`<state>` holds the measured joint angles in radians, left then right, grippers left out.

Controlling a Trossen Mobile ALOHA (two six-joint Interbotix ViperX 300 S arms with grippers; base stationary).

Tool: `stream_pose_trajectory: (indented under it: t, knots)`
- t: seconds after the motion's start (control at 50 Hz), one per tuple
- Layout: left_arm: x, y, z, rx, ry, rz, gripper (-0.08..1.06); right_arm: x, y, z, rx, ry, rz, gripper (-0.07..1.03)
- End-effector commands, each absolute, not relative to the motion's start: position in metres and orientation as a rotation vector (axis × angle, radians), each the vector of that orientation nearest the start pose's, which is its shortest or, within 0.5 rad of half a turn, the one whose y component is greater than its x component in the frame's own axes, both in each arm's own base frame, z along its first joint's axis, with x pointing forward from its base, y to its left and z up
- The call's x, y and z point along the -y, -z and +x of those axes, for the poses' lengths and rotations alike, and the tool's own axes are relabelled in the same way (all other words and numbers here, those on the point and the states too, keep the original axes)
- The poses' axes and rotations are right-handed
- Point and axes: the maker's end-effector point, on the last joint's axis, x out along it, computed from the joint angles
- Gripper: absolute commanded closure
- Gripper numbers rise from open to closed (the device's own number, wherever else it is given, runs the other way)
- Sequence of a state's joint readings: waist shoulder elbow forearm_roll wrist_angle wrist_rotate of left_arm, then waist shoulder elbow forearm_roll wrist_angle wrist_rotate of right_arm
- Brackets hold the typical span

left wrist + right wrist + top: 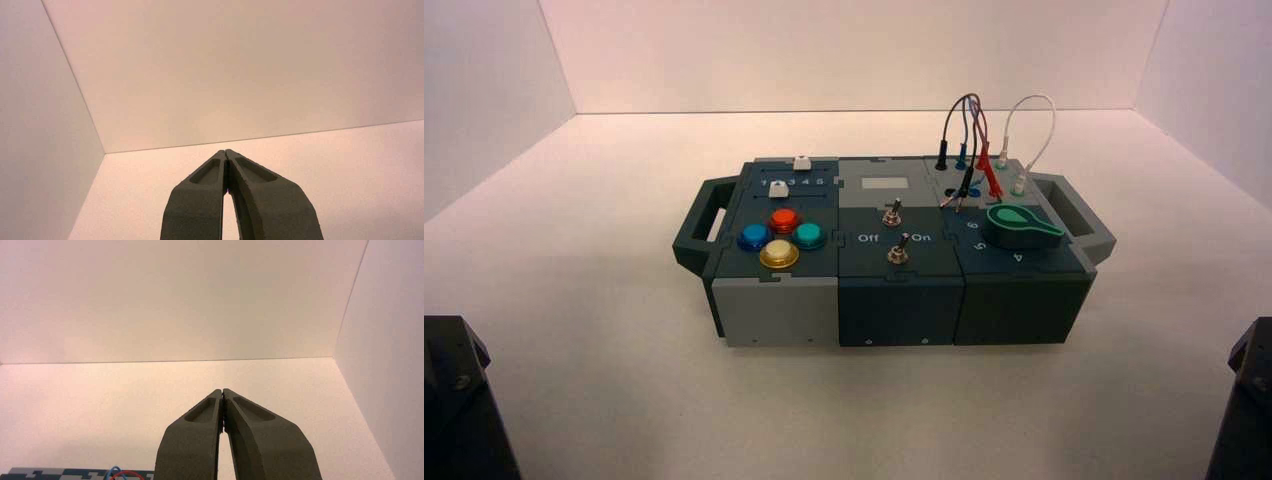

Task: Move the top slider to position 2.

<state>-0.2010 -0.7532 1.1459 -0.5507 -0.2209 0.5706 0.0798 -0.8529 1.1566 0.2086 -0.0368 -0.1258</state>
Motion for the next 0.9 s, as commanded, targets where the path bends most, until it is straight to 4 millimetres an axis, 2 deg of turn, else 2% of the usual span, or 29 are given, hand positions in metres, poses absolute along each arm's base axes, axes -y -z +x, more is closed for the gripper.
stream_pose_trajectory:
  t: [0.02, 0.42, 0.62, 0.9]
  knots:
    - [0.037, -0.246, 0.289, -0.174, 0.082, 0.055, 1.01, -0.02, -0.244, 0.273, -0.244, -0.062, 0.072, 0.98]
    - [0.04, -0.245, 0.289, -0.191, 0.098, 0.064, 1.01, -0.022, -0.242, 0.272, -0.273, -0.068, 0.071, 0.98]
    - [0.052, -0.239, 0.29, -0.28, 0.169, 0.069, 1.01, -0.028, -0.238, 0.27, -0.335, -0.093, 0.069, 0.98]
    - [0.08, -0.237, 0.287, -0.464, 0.328, 0.06, 1.01, -0.049, -0.238, 0.264, -0.452, -0.181, 0.053, 0.98]
